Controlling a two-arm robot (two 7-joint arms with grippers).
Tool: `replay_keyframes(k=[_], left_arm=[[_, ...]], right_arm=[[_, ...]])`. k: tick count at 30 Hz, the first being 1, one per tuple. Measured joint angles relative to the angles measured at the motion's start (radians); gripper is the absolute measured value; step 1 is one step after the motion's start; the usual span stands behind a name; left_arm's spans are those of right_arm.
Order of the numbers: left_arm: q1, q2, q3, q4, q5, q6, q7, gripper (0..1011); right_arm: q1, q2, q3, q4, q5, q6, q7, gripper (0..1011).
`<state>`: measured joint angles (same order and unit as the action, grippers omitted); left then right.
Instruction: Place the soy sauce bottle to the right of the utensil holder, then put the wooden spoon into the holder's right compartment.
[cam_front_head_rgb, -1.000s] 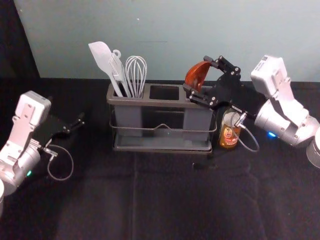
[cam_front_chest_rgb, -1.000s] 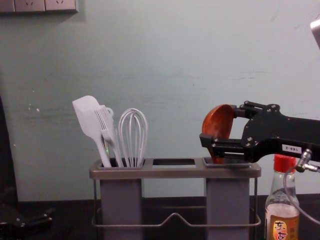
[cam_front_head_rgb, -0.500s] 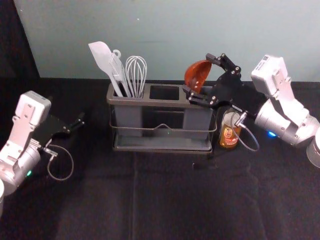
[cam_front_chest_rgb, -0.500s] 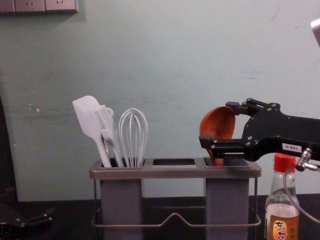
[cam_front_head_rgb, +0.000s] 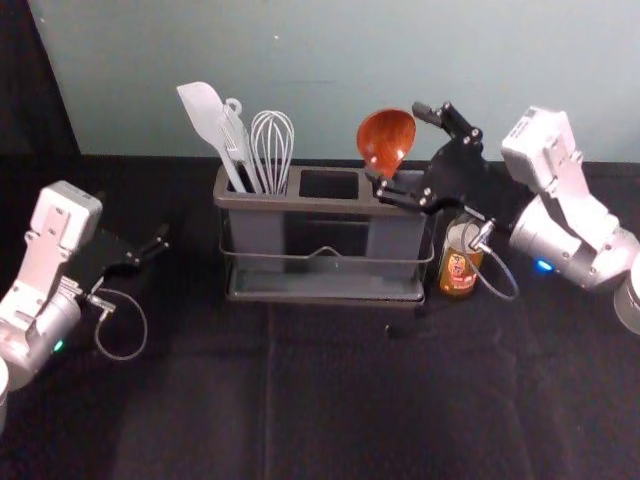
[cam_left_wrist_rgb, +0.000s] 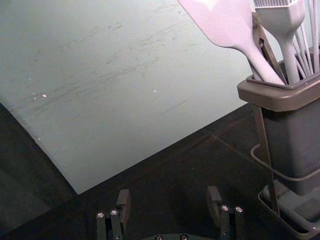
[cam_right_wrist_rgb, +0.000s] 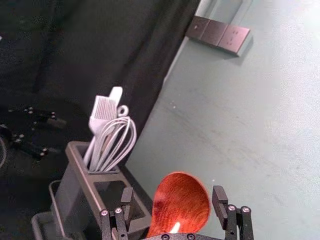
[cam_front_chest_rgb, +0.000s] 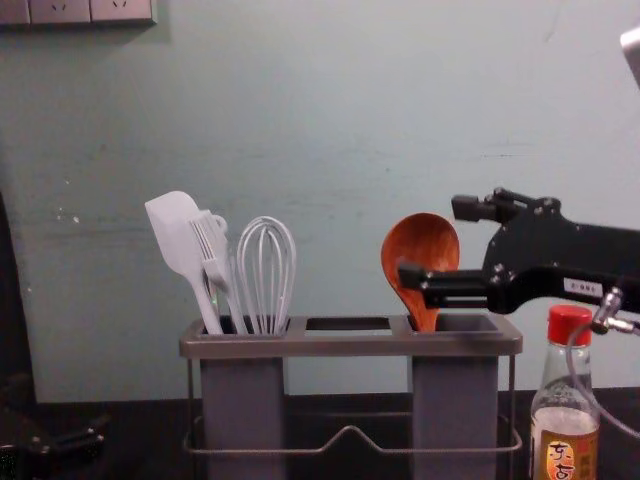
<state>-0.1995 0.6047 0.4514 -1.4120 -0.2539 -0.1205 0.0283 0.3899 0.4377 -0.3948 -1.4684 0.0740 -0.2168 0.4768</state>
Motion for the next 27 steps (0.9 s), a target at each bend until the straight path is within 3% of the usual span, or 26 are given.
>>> replay_keyframes(k=[10,16,23,27], left_arm=[[0.0,0.0,0.0,0.0,0.0,0.0,0.0,1005],[0.0,0.0,0.0,0.0,0.0,0.0,0.0,1005],[0.0,0.0,0.0,0.0,0.0,0.0,0.0,1005],[0.0,0.0,0.0,0.0,0.0,0.0,0.0,1005]], right_arm=[[-0.061,0.006,0.043,-0.129,-0.029,0.047,-0.078,1002],[-0.127,0.004,0.091,-0.233,-0.031,0.098,-0.13,1002],[-0.247,0.002,0.156,-0.361,-0.045,0.133,-0.201,1002],[-0.346,-0.003,0.209,-0.425,-0.045,0.133,-0.247,1002]])
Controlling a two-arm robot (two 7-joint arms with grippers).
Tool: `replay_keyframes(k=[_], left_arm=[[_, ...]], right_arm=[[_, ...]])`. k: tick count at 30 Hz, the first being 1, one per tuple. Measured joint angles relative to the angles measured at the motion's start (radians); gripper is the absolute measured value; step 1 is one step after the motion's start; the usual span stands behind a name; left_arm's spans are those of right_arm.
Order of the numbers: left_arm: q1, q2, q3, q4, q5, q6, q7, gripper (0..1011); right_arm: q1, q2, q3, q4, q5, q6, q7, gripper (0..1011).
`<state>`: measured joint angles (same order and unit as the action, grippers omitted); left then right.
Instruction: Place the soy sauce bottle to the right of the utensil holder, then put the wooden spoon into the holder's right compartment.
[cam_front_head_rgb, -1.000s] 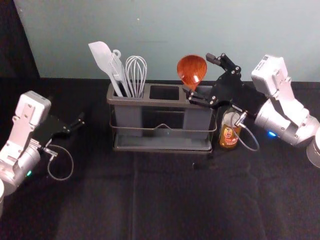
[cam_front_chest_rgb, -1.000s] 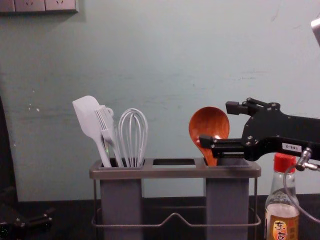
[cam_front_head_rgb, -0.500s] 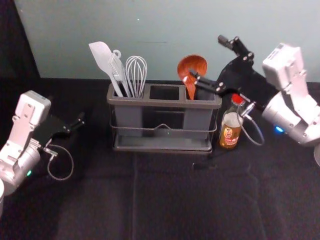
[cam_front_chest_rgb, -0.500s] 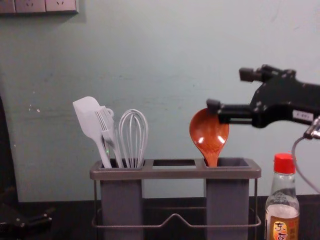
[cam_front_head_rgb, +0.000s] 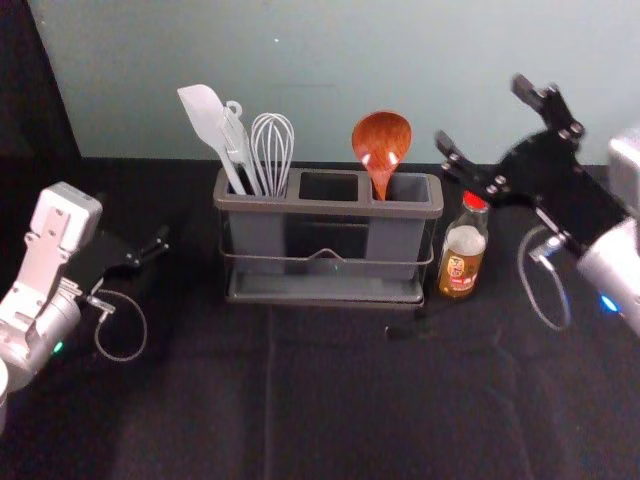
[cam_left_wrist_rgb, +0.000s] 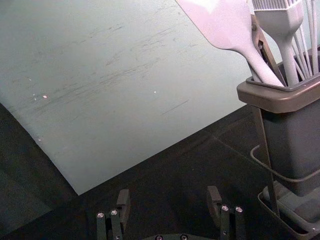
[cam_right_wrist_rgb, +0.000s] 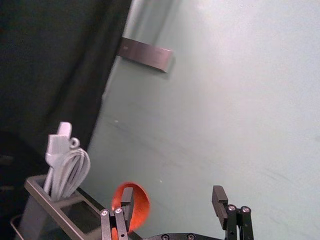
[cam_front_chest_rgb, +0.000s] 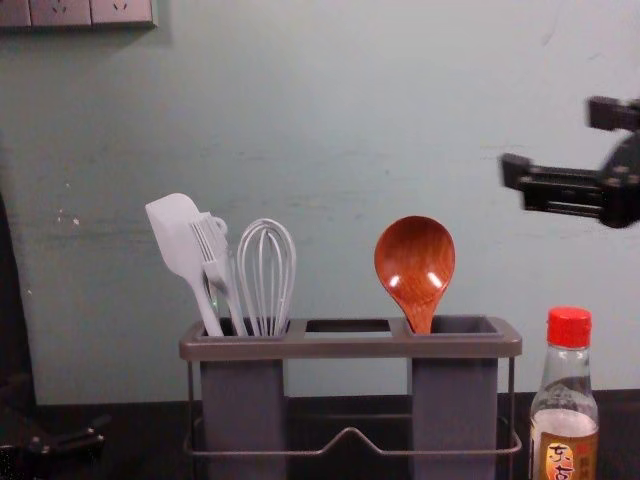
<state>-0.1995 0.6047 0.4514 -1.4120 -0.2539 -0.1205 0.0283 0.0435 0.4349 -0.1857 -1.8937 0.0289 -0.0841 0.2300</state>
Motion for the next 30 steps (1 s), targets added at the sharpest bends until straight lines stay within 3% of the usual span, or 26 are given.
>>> replay_keyframes(k=[6,9,16,22,30], left_arm=[[0.0,0.0,0.0,0.0,0.0,0.0,0.0,1005],[0.0,0.0,0.0,0.0,0.0,0.0,0.0,1005],[0.0,0.0,0.0,0.0,0.0,0.0,0.0,1005],[0.0,0.0,0.0,0.0,0.0,0.0,0.0,1005],[0.0,0.0,0.0,0.0,0.0,0.0,0.0,1005]], right_arm=[[-0.115,-0.014,0.061,-0.042,-0.007,-0.033,-0.06,1002],[-0.179,-0.028,0.085,-0.055,-0.032,-0.067,-0.098,1002],[-0.303,-0.092,0.124,-0.056,-0.088,-0.144,-0.203,1003],[-0.349,-0.137,0.134,-0.007,-0.103,-0.168,-0.239,1003],[-0.34,-0.16,0.138,0.072,-0.055,-0.147,-0.197,1003]])
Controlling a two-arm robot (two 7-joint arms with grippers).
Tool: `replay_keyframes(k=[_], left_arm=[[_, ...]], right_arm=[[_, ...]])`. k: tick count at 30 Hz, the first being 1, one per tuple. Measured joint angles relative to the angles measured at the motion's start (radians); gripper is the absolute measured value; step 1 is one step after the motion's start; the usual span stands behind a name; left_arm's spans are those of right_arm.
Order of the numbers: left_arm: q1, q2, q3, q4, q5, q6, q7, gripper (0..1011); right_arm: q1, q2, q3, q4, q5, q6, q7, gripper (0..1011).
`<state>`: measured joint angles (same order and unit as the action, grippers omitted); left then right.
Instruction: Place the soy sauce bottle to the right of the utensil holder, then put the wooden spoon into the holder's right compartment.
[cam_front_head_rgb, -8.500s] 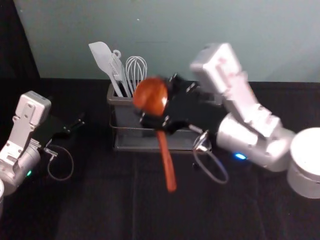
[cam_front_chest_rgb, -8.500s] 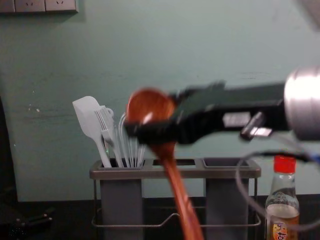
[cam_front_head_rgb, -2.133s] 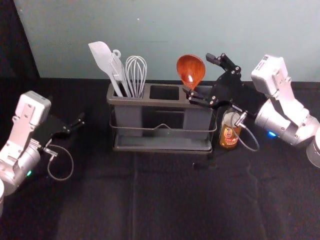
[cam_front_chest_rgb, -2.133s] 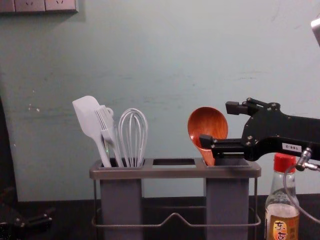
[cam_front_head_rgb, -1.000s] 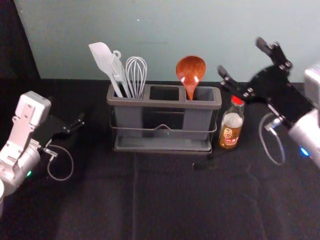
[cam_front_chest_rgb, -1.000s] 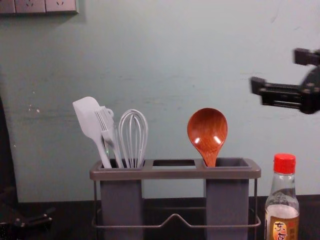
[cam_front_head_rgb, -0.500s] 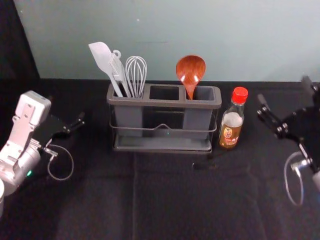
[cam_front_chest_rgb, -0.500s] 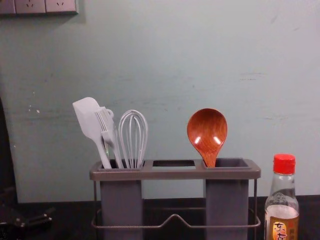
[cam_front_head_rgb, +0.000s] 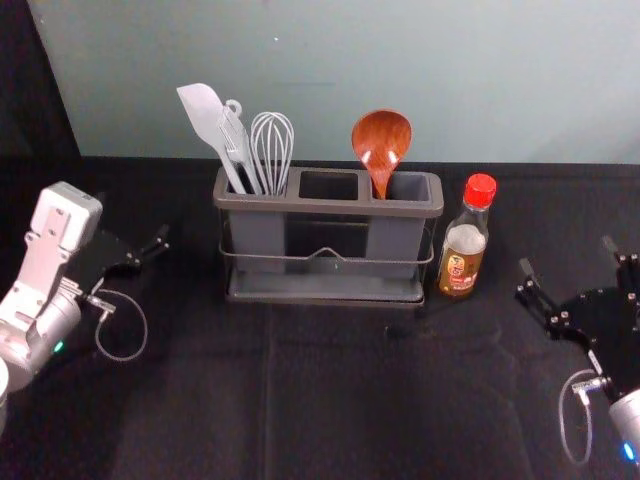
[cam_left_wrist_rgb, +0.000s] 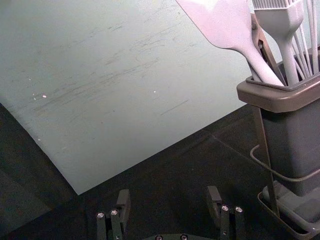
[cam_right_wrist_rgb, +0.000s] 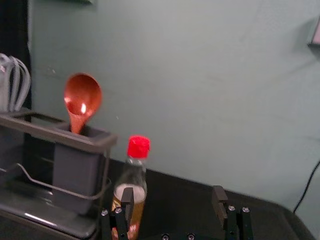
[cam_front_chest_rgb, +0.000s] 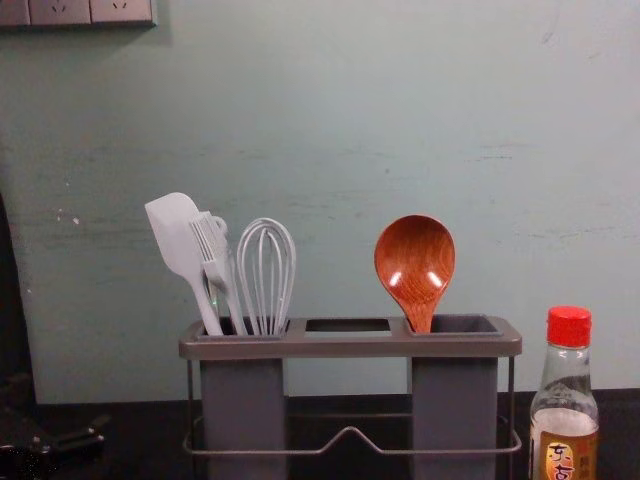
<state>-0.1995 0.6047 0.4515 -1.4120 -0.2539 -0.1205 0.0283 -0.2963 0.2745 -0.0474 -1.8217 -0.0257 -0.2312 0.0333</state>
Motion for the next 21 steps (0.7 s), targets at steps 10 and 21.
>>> replay_keyframes(k=[10,21], left_arm=[[0.0,0.0,0.0,0.0,0.0,0.0,0.0,1005],[0.0,0.0,0.0,0.0,0.0,0.0,0.0,1005]], right_arm=[[0.042,-0.025,0.024,0.078,0.033,0.057,0.044,1002],[0.082,-0.04,0.041,0.101,0.075,0.157,0.11,1003]])
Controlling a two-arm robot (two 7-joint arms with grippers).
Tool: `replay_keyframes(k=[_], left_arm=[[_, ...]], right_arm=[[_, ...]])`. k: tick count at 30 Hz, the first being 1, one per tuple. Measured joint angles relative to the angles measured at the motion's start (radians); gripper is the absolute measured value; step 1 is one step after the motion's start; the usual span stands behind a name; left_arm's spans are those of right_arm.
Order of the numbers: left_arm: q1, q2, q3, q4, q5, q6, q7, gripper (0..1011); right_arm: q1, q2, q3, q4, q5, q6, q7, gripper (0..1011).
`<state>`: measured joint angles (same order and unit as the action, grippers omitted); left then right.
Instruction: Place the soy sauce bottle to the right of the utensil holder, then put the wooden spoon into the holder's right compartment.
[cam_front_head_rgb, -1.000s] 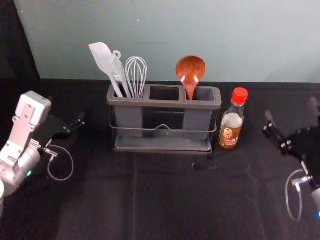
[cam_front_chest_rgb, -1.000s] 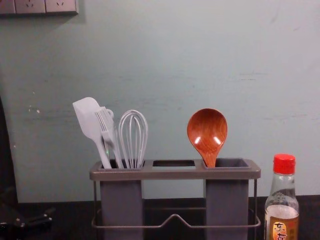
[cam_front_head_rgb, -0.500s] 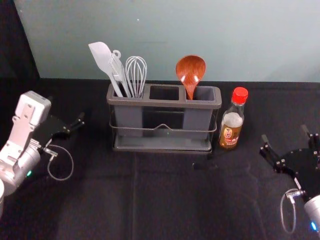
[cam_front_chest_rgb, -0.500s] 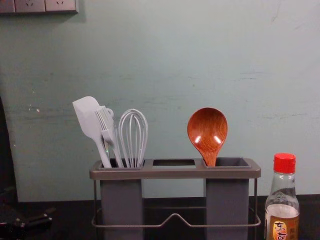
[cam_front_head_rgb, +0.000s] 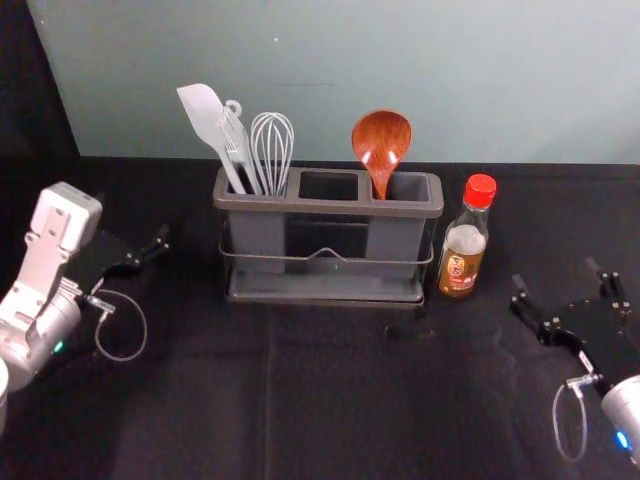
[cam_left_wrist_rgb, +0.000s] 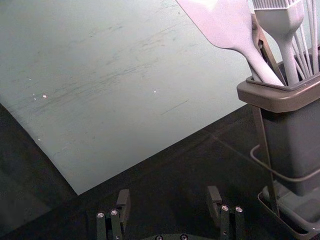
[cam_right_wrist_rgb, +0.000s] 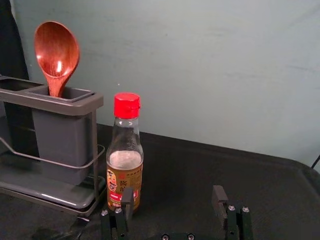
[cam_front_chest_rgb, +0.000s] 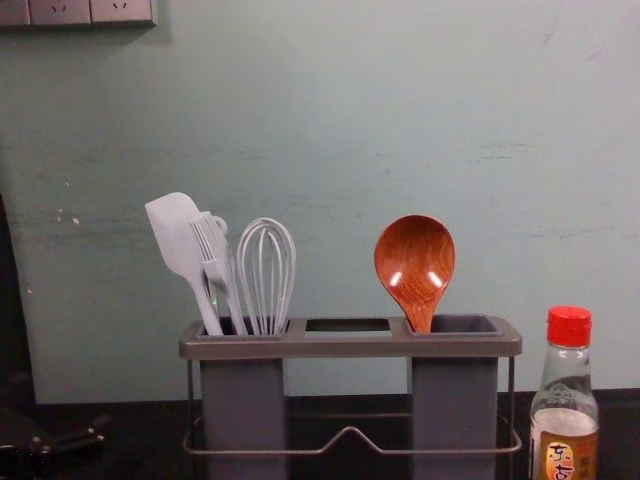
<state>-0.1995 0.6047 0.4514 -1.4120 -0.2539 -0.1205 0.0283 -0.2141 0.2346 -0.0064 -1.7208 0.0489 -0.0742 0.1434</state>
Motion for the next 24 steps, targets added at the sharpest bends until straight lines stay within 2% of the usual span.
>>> replay_keyframes(k=[7,24], left_arm=[[0.0,0.0,0.0,0.0,0.0,0.0,0.0,1005],[0.0,0.0,0.0,0.0,0.0,0.0,0.0,1005]], right_arm=[[0.017,-0.007,0.002,0.018,-0.005,0.014,0.006,1003],[0.016,-0.007,0.001,0.017,-0.005,0.014,0.006,1003]])
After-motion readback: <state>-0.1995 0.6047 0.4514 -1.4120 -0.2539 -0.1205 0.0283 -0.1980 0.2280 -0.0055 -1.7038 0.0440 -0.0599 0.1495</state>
